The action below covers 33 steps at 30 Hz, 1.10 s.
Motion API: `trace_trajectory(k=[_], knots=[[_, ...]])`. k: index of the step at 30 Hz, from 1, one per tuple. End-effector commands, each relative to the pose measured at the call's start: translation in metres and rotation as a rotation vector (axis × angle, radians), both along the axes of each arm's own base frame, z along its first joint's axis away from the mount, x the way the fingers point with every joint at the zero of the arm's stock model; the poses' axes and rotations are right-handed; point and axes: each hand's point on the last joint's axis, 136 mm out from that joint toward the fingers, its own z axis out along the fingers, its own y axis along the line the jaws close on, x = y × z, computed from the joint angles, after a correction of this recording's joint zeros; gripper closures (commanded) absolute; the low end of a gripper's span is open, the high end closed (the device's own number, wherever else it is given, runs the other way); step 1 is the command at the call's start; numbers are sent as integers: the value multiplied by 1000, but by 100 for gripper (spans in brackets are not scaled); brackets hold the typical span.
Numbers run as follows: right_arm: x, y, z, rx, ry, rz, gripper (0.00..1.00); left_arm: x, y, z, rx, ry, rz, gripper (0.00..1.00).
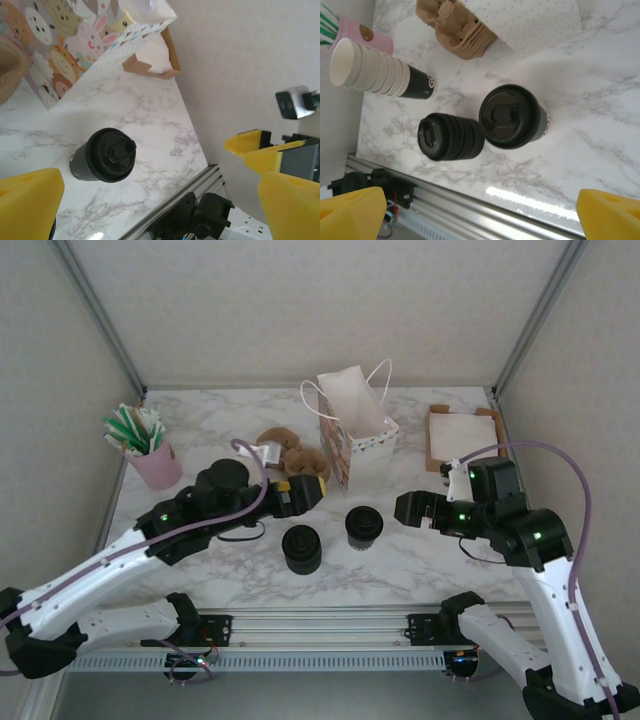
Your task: Pack the takeout coffee
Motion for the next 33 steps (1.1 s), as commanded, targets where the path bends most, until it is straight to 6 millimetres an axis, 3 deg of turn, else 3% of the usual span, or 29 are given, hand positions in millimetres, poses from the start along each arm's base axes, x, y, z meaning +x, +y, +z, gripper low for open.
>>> trace_trajectory(k=[1,7,13,17,26,33], knots=[[-17,1,4,39,52,0,1,-9,18,-13,37,5,27,0],[-15,0,9,46,68,-26,1,-13,26,-19,48,-24,20,1],[14,-11,12,-84,61,-81,1,3,17,-14,110,-39,-14,0],[46,-21,21,-201,39,-133,1,28,15,-7,144,-32,-25,0],[145,-3,48,-360,-56,-82,1,85,40,11,143,-33,49,0],[208,18,63,-386,-171,-40,12,115,57,13,135,-36,108,0]])
